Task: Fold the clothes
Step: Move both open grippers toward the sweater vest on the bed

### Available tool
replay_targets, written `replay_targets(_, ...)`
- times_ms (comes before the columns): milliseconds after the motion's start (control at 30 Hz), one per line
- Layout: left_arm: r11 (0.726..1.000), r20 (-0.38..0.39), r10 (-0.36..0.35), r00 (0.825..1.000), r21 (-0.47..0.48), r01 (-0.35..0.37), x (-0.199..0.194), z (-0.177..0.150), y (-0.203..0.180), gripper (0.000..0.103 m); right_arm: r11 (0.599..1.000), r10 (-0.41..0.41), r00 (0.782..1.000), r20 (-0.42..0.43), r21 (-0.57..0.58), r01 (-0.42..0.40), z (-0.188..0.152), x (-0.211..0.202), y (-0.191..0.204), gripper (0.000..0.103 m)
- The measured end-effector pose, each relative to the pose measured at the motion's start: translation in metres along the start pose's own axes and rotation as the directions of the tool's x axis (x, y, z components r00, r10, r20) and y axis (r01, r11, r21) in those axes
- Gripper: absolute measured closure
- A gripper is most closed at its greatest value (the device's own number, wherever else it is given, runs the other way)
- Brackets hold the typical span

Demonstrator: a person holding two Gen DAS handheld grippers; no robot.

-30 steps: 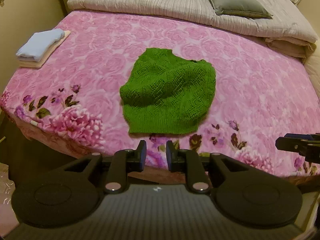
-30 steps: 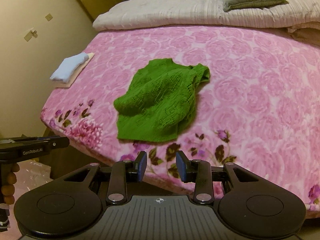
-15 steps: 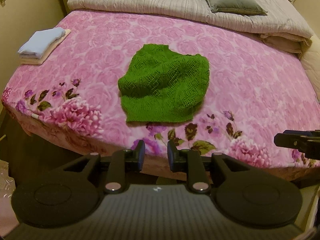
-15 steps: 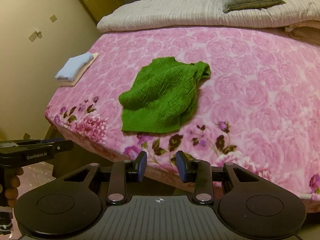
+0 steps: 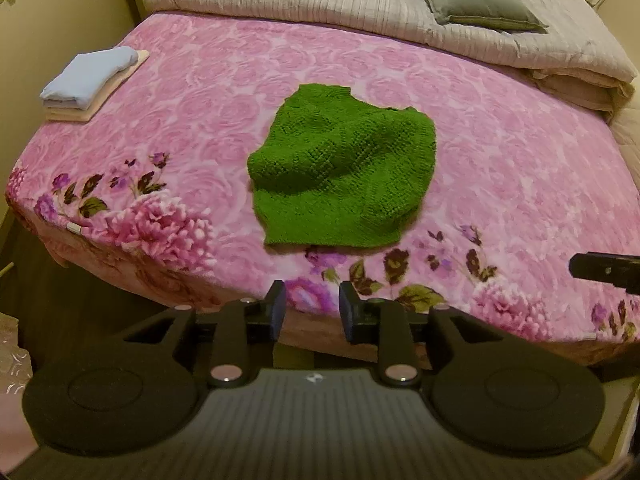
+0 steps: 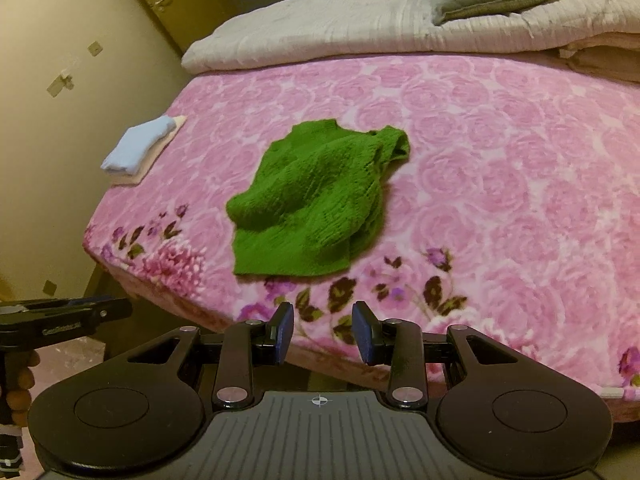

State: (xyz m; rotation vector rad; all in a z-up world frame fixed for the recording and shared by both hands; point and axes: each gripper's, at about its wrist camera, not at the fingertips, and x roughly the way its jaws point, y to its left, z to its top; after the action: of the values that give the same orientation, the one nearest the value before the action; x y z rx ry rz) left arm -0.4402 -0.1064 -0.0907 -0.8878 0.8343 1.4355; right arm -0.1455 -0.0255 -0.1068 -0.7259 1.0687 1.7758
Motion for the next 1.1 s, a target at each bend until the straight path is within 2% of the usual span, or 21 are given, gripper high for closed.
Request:
replay_targets(267, 0.999, -0.031, -0.032, 0.999, -0.005, 0.032, 0.042, 0.037, 0.033, 0.079, 0.995, -0.062, 0.997, -0.051, 0.078, 0.066, 0.022, 0.041, -0.018, 0.067)
replay_targets(500, 0.994, -0.098, -0.079, 0.992, 0.067, 0.086, 0.101, 0.106, 0.075, 0.079, 0.974, -0.119, 0.987, -0.104, 0.181, 0.137, 0.059, 0.100, -0.018, 0.067)
replay_targets(667, 0.980, -0.143, -0.111, 0.983, 0.150, 0.132, 0.144, 0.163, 0.104, 0.077, 0.938, -0.176, 0.977, -0.117, 0.280, 0.203, 0.087, 0.138, -0.010, 0.067)
replay_targets(800, 0.959, -0.156, -0.134, 0.979, 0.228, 0.168, 0.185, 0.195, 0.114, 0.075, 0.892, -0.243, 0.964, -0.106, 0.366, 0.265, 0.102, 0.167, -0.011, 0.067)
replay_targets(900, 0.953, -0.181, -0.141, 0.973, 0.242, 0.183, 0.213, 0.214, 0.115, 0.075, 0.858, -0.286, 0.949, -0.132, 0.406, 0.315, 0.106, 0.189, -0.014, 0.067)
replay_targets(1100, 0.943, -0.230, -0.171, 0.958, 0.242, 0.227, 0.261, 0.237, 0.109, 0.075, 0.846, -0.301, 0.942, -0.151, 0.413, 0.337, 0.114, 0.216, -0.017, 0.067)
